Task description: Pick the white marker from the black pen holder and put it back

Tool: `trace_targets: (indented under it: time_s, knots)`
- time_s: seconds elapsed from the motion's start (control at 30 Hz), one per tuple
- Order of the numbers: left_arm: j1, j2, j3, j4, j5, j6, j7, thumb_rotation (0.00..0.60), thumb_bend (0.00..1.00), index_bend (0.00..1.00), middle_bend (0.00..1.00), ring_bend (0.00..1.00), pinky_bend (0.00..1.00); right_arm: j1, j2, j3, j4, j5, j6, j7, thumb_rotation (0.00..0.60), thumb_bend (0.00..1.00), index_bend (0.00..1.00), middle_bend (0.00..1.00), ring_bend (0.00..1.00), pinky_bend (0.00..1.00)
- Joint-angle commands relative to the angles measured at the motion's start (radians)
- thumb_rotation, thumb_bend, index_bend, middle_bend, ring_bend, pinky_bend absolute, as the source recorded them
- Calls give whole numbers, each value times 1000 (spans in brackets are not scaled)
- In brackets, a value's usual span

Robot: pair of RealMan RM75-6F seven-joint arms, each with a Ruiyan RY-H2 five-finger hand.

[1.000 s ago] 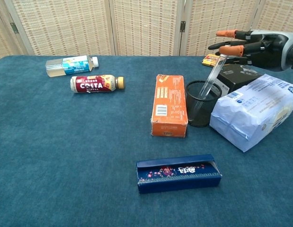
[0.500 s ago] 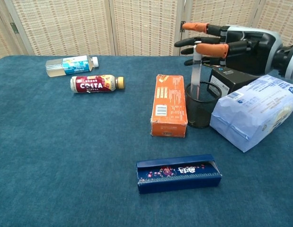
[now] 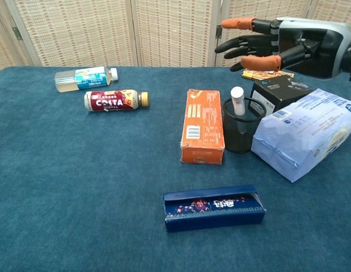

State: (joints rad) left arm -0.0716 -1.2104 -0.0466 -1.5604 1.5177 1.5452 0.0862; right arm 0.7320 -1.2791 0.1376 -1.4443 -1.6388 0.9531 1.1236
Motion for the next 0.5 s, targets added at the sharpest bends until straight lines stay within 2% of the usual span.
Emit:
trace_targets:
  time_s: [0.03, 0.13, 0.27, 0.5]
  knots:
    - [-1, -1, 0, 0, 1, 0, 0, 600, 238, 101, 60, 64, 100, -11, 96, -6, -71, 101, -73, -454, 600, 327, 44, 166, 80, 148]
    - [-1, -2, 1, -1, 6, 2, 0, 600, 239, 101, 60, 64, 100, -9, 105, -9, -100, 164, -110, -633, 600, 327, 104, 167, 75, 148]
    - [2, -2, 0, 1, 3, 3, -3, 600, 239, 100, 60, 65, 100, -3, 93, -18, -110, 232, -146, -803, 600, 327, 131, 167, 75, 148]
    - [4, -3, 1, 7, -1, 1, -8, 600, 238, 101, 60, 64, 100, 6, 41, -26, -81, 282, -156, -951, 600, 327, 140, 168, 75, 148]
